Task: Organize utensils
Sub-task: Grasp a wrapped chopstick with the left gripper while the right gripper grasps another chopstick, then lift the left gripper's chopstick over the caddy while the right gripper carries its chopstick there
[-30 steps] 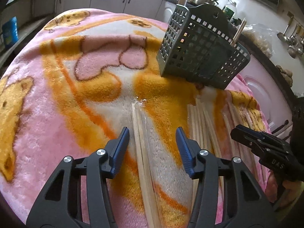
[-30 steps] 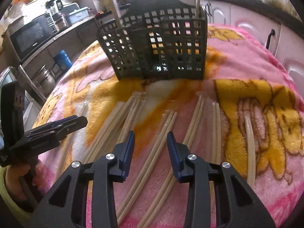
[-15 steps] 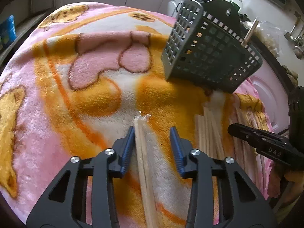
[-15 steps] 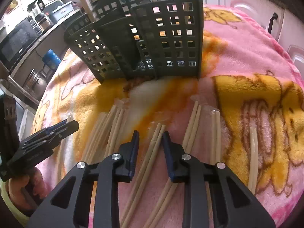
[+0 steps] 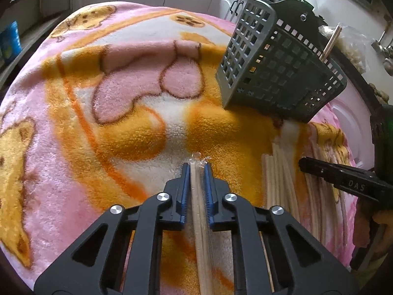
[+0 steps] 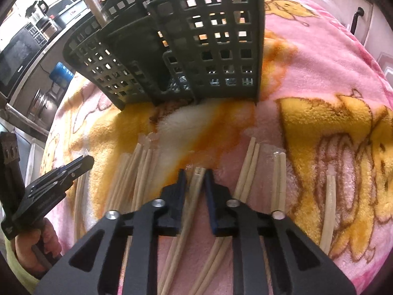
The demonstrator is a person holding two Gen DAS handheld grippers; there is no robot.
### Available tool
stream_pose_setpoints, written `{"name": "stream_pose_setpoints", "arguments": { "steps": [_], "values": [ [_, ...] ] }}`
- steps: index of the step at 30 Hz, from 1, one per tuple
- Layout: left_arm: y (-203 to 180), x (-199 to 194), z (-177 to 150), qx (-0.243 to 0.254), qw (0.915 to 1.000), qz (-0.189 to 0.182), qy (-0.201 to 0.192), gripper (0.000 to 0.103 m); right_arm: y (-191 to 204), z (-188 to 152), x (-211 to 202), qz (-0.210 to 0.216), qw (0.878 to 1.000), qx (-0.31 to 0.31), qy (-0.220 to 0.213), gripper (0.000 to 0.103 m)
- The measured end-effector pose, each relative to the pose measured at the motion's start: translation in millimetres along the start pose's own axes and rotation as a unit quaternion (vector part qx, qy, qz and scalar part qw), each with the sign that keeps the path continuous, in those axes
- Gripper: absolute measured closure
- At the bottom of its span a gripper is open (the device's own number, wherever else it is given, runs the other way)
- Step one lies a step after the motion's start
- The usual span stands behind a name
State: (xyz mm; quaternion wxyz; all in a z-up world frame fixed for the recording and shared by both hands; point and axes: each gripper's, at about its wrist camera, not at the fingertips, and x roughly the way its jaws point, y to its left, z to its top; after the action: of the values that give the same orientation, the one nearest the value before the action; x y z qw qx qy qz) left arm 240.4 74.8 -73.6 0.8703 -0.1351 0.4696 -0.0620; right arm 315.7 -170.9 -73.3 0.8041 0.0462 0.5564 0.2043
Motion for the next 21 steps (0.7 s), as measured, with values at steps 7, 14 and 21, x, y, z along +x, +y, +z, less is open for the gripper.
{"name": "stream_pose_setpoints", "arguments": {
  "steps": [7,14,21],
  "values": [
    [-11,-16,-5,0.019,0.9993,-0.017,-0.027,0.101,0,-8,-8,0.020,1.000,0.000,-0.014,0.097],
    [-23,-38,-7,0.034,0.9972,-0.023,-0.062,0.101,7,-20,-24,0.048,0.998,-0.006,-0.048,0.097],
    [-40,-61,0,0.051,0.9934,-0.036,-0.097,0.101,17,-31,-63,0.060,0.991,-0.028,-0.114,0.097]
  ]
}}
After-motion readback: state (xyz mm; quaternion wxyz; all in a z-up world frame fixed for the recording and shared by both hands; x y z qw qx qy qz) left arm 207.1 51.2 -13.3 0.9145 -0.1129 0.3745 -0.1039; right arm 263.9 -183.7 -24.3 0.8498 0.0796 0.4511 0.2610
